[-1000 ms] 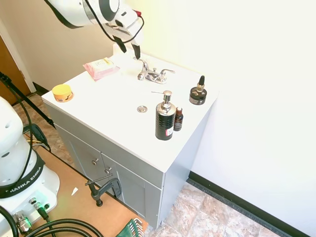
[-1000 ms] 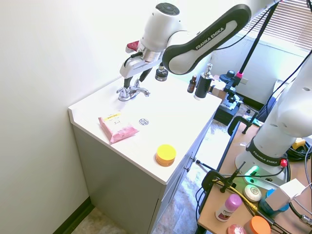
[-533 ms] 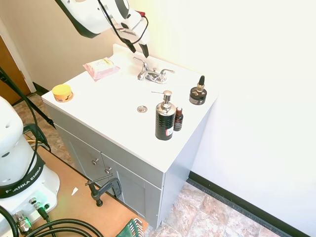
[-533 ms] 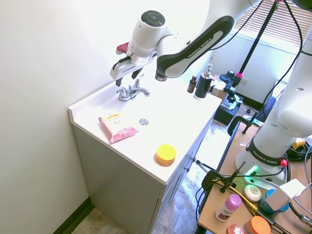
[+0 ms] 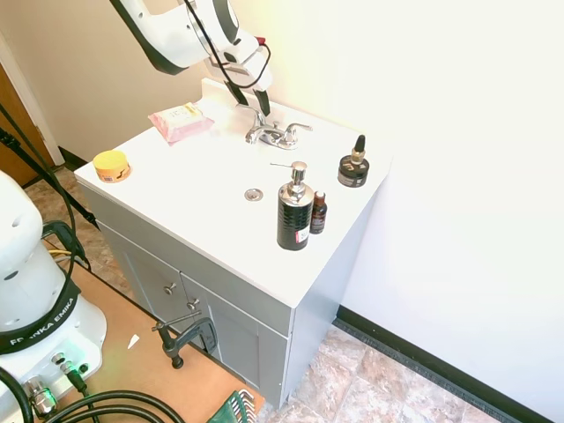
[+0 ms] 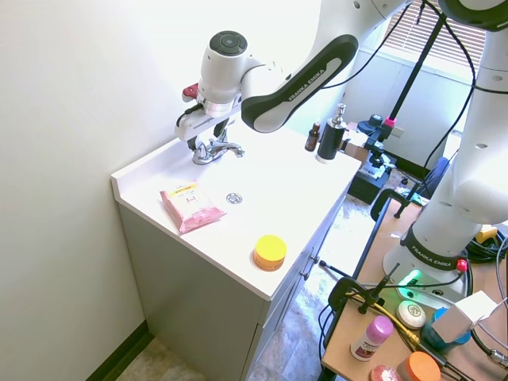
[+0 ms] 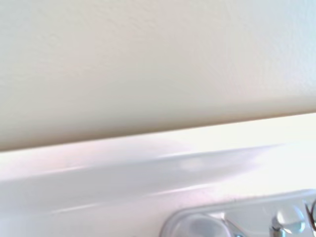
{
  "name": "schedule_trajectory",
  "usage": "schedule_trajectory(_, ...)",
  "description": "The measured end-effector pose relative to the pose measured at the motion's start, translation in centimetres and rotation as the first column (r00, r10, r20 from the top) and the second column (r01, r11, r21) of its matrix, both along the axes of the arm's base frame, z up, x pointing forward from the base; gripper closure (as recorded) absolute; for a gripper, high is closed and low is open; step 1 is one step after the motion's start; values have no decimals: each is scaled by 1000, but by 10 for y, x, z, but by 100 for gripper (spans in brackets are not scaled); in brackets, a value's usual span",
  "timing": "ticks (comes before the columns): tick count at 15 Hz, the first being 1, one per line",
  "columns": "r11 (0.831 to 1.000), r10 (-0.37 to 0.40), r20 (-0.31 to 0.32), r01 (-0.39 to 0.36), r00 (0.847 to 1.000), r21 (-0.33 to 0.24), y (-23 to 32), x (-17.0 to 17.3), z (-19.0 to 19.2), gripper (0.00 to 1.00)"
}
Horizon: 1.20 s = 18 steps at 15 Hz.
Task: Turn on the hot water
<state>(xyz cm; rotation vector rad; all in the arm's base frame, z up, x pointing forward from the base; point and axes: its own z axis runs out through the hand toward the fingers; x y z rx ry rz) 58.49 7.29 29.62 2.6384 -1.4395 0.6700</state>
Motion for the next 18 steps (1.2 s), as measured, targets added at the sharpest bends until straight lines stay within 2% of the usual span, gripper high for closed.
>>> schedule_trajectory(3, 999, -10, -72, 8, 997, -38, -10, -3, -1, 0)
schedule_trajectory(10, 995, -61, -91, 52, 994, -89, -23, -6, -2, 0)
schedule_trajectory(12, 998, -52, -128, 45, 990, -54, -26, -12, -2, 0)
schedule_trajectory(15, 999, -2, -191, 9, 982, 37, -33, -40, 17, 0)
schedule_trajectory(18, 990, 2, -239, 32, 971, 140, -51, -73, 44, 0)
